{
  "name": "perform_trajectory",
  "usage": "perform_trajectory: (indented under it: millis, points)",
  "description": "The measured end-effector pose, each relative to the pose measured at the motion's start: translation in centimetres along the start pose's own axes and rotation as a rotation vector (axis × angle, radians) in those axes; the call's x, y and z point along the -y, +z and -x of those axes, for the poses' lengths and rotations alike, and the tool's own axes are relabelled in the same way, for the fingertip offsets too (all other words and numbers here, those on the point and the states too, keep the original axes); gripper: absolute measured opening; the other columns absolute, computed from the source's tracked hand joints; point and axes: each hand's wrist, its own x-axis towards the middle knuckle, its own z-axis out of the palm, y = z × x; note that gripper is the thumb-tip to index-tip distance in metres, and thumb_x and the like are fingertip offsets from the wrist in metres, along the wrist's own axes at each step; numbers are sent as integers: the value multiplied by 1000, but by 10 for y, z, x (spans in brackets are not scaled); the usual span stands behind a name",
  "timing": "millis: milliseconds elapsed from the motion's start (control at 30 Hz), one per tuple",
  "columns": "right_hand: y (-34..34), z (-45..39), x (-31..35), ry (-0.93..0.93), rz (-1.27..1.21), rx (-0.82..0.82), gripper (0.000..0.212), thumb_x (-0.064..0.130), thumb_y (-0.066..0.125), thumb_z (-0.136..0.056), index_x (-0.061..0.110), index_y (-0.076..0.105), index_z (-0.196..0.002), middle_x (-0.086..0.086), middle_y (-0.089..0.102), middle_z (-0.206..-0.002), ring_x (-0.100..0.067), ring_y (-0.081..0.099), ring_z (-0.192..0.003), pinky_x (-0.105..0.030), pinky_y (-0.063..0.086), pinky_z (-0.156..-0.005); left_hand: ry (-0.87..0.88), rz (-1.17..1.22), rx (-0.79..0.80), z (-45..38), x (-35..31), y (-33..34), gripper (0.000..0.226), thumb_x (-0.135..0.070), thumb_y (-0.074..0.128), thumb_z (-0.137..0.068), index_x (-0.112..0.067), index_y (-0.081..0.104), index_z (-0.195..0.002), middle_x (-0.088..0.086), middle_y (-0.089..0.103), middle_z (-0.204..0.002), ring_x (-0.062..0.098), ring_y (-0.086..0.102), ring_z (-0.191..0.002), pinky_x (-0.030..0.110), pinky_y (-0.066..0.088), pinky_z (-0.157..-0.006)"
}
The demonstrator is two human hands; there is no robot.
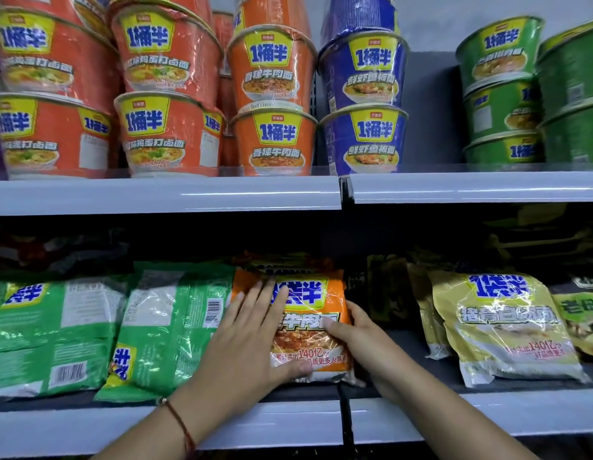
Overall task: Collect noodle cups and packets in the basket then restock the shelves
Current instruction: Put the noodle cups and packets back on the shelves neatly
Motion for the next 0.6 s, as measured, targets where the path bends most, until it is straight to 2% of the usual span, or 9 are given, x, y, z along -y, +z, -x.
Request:
perform_trajectory:
  millis: [67, 100, 167, 233, 300, 367, 433, 533, 600]
  points:
    - [5, 3, 4, -95, 127, -102, 68, 44, 52, -98, 32, 17, -154, -2, 37, -155, -22, 52, -131, -40, 48, -104, -13, -24, -3, -1, -1, 2, 110, -91, 28, -78, -14, 17, -156, 8, 22, -160, 28, 21, -147, 43, 10, -114]
    - [8, 5, 7, -210, 292, -174, 70, 51, 43, -99, 32, 8, -156, 4, 17, -163, -18, 31, -145, -38, 34, -115, -20, -22, -1, -2, -2, 2, 111, -91, 29, -77, -12, 20, -155, 9, 24, -159, 28, 22, -147, 42, 12, -113]
    - [16, 7, 9, -488, 704, -212, 74, 59, 29, -97, 31, -5, -156, 19, -13, -158, -6, -9, -149, -30, 6, -122, -31, -8, -12, -3, -3, 2, 113, -92, 29, -77, -10, 23, -155, 9, 23, -159, 24, 20, -147, 40, 10, -114]
    - [16, 2, 6, -572, 991, -180, 75, 63, 23, -96, 28, -8, -156, 20, -19, -157, -8, -19, -148, -33, -3, -123, -53, 0, 11, -3, -1, 0, 115, -92, 28, -76, -7, 25, -154, 10, 22, -158, 22, 20, -146, 35, 4, -116]
    - [6, -9, -1, -506, 1068, -167, 80, 67, 19, -93, 25, -5, -157, 12, -14, -163, -14, -14, -151, -37, 3, -124, -60, 29, 32, -1, 1, -2, 117, -93, 24, -76, -8, 13, -156, 9, 11, -160, 22, 11, -147, 30, -8, -116]
    - [-4, -16, -8, -492, 1020, -151, 84, 72, 19, -91, 27, -7, -157, 11, -11, -164, -14, -5, -152, -38, 15, -123, -53, 64, 7, 1, 4, -2, 119, -97, 15, -71, -16, -13, -153, 1, -17, -159, 18, -13, -148, 25, -21, -114]
    - [-9, -19, -9, -491, 902, -123, 83, 74, 23, -90, 31, -6, -156, 11, 0, -163, -12, 12, -150, -40, 29, -118, -59, 93, -12, 3, 6, -1, 118, -99, 11, -67, -21, -28, -148, -5, -31, -154, 15, -25, -145, 25, -23, -113]
    - [-10, -23, -5, -336, 514, -129, 82, 80, 27, -86, 35, 12, -152, 1, 37, -147, -12, 49, -127, -43, 49, -101, -121, 132, 40, 3, 0, -6, 120, -99, 17, -66, -26, -40, -141, -7, -44, -149, 13, -35, -142, 30, -20, -113]
    - [-5, -26, 3, -118, 145, -199, 73, 76, 28, -90, 25, 32, -143, -4, 61, -124, -17, 67, -103, -41, 58, -83, -145, 181, 50, 1, -10, -11, 120, -97, 21, -66, -28, -43, -139, -11, -52, -143, 10, -43, -136, 30, -21, -112]
